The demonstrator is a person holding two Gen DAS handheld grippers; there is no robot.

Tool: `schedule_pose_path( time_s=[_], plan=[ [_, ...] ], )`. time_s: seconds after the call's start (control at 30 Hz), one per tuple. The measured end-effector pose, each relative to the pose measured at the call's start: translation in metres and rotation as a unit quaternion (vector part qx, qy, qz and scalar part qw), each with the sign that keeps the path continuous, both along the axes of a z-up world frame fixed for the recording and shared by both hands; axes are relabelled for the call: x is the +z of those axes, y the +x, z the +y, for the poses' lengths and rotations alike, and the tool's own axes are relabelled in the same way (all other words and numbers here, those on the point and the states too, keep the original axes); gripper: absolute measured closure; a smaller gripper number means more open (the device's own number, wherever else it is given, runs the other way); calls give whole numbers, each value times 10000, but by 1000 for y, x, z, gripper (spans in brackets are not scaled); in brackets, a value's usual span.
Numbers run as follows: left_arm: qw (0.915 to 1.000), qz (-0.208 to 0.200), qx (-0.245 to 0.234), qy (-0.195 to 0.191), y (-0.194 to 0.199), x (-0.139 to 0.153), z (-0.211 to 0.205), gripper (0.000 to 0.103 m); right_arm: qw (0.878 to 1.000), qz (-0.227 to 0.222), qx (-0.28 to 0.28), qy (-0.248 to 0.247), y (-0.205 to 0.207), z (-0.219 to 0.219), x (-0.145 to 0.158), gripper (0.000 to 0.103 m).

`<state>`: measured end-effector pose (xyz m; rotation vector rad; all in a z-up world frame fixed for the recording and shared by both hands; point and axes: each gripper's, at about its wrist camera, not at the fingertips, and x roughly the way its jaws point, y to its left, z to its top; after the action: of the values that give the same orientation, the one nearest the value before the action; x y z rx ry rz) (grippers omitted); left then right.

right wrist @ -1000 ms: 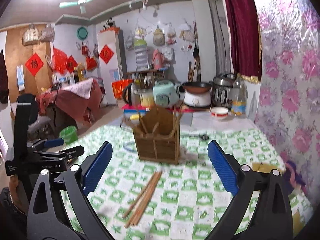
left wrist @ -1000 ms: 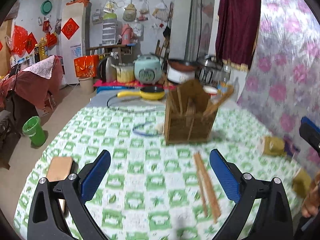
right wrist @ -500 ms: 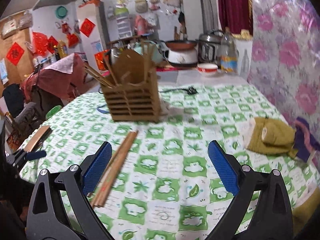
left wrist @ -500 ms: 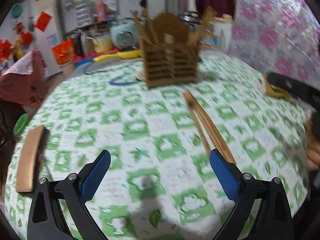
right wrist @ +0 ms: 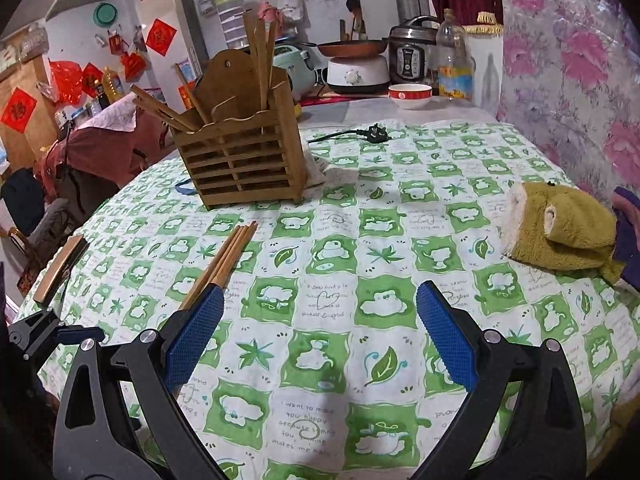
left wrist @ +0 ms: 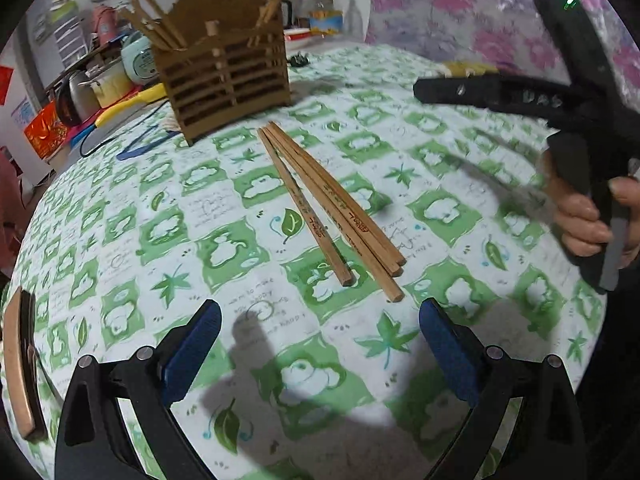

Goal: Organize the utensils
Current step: 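Move both open tools back down to the loose chopsticks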

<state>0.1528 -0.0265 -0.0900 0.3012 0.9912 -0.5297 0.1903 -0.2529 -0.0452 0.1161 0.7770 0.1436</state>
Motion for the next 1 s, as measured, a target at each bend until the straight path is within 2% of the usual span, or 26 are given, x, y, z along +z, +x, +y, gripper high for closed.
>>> schedule_pose_path(
  time_s=[0.13, 0.2, 0.27, 0.37, 0.53, 0.73, 0.87, 1.0],
  plan=[
    [9995, -108, 114, 257, 14, -4, -3, 6, 10000, 44, 40, -28, 1, 2, -2, 9],
    [9971, -356, 501, 459, 25, -3, 8, 6, 10000, 70, 38, -57, 2, 1, -4, 9],
    [9921, -391, 1037, 584, 38, -4, 24, 6, 9999, 102, 35, -59, 3, 1, -5, 9],
    [9892, -62, 1464, 42, 48, -5, 49, 6, 9998, 158, 110, -75, 4, 3, -7, 9],
    [9860, -33, 1661, -117, 51, -3, 57, 6, 9969, 363, 680, -179, 2, 24, -15, 9],
    [9797, -119, 1963, -381, 51, 4, 68, 6, 9806, 608, 1760, -618, -8, 67, -25, 9],
    [9729, -23, 2233, -607, 54, 4, 80, 6, 9723, 702, 2059, -851, -15, 83, -29, 9],
    [9721, 49, 2244, -681, 56, 3, 81, 6, 9636, 797, 2285, -1135, -17, 95, -34, 9]
  ],
)
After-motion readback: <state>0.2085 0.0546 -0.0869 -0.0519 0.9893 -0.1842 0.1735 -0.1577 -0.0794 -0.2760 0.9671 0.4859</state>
